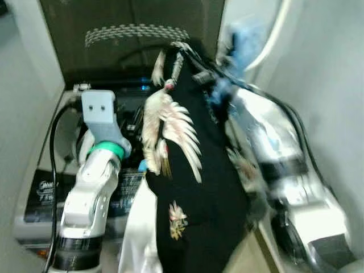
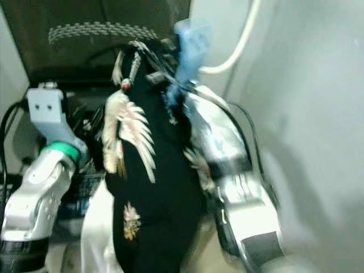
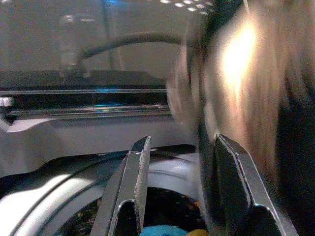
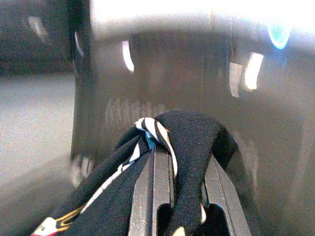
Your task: Clothes washing
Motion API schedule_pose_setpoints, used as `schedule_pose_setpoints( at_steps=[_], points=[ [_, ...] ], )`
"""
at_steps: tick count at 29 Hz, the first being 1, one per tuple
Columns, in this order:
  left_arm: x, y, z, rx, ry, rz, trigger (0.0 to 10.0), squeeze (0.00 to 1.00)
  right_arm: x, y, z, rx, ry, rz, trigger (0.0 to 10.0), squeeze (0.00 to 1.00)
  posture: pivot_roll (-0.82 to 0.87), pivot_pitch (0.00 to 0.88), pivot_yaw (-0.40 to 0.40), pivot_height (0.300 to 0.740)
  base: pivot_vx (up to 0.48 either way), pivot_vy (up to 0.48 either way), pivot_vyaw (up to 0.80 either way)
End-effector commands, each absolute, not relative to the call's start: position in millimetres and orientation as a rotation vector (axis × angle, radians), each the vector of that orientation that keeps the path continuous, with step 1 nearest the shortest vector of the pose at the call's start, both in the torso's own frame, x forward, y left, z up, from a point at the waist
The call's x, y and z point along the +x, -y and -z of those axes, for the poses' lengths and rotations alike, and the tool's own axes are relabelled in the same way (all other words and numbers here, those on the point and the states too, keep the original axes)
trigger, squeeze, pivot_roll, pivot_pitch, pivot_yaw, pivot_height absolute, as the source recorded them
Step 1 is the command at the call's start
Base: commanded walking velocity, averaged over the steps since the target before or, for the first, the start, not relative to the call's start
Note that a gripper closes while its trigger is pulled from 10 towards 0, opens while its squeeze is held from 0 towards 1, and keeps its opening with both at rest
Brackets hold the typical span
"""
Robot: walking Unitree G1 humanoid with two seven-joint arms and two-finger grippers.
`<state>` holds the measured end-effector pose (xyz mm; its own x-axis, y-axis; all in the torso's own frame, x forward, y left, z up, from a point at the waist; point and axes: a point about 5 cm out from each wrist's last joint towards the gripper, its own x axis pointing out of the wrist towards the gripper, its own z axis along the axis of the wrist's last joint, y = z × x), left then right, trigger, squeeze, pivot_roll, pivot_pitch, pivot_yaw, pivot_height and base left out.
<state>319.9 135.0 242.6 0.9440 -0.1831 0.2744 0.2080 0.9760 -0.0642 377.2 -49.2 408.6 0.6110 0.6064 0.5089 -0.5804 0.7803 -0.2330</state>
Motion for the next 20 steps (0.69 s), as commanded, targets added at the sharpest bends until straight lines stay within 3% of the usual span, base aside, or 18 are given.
schedule_pose_setpoints(
  at_steps=[1,2,3,4,12,14,15,16,20],
  points=[
    [320.2,-135.1,-240.8,-0.086,0.269,0.190,10.0,0.00,366.1,73.7,-469.2,0.178,0.821,-0.562,10.0,0.00,0.11,0.026,0.019,0.740,0.000,0.000,0.00],
    [318.6,-134.7,-240.8,-0.078,0.271,0.185,10.0,0.00,351.1,102.3,-514.8,0.422,0.953,-0.482,10.0,0.00,0.13,0.033,0.000,0.740,0.000,0.000,0.00],
    [318.6,-134.7,-240.8,-0.078,0.271,0.185,10.0,0.00,351.1,102.3,-514.8,0.422,0.953,-0.482,10.0,0.00,0.13,0.033,0.000,0.740,0.000,0.000,0.00],
    [314.7,-137.7,-239.9,-0.072,0.272,0.167,10.0,0.00,326.4,141.2,-562.5,0.753,1.080,-0.439,10.0,0.00,0.13,0.038,-0.010,0.740,0.000,0.000,0.00],
    [309.6,-143.7,-237.5,-0.065,0.270,0.144,10.0,0.00,327.2,151.0,-568.1,0.797,1.056,-0.444,10.0,0.00,0.14,0.044,-0.021,0.740,0.000,0.000,0.00],
    [309.8,-143.2,-237.6,-0.064,0.270,0.145,10.0,0.00,334.7,141.9,-561.2,0.771,0.997,-0.488,10.0,0.00,0.15,0.045,-0.022,0.740,0.000,0.000,0.00],
    [310.4,-142.2,-237.9,-0.063,0.271,0.149,10.0,0.00,352.4,114.7,-537.3,0.625,0.851,-0.582,10.0,0.00,0.15,0.045,-0.022,0.740,0.000,0.000,0.00],
    [310.4,-142.2,-237.9,-0.063,0.271,0.149,10.0,0.00,352.4,114.7,-537.3,0.625,0.851,-0.582,10.0,0.00,0.15,0.045,-0.022,0.740,0.000,0.000,0.00],
    [311.6,-140.2,-239.0,-0.064,0.275,0.162,10.0,0.00,380.3,72.2,-477.6,0.423,0.620,-0.691,10.0,0.00,0.15,0.045,-0.022,0.740,0.000,0.000,0.00]
  ],
)
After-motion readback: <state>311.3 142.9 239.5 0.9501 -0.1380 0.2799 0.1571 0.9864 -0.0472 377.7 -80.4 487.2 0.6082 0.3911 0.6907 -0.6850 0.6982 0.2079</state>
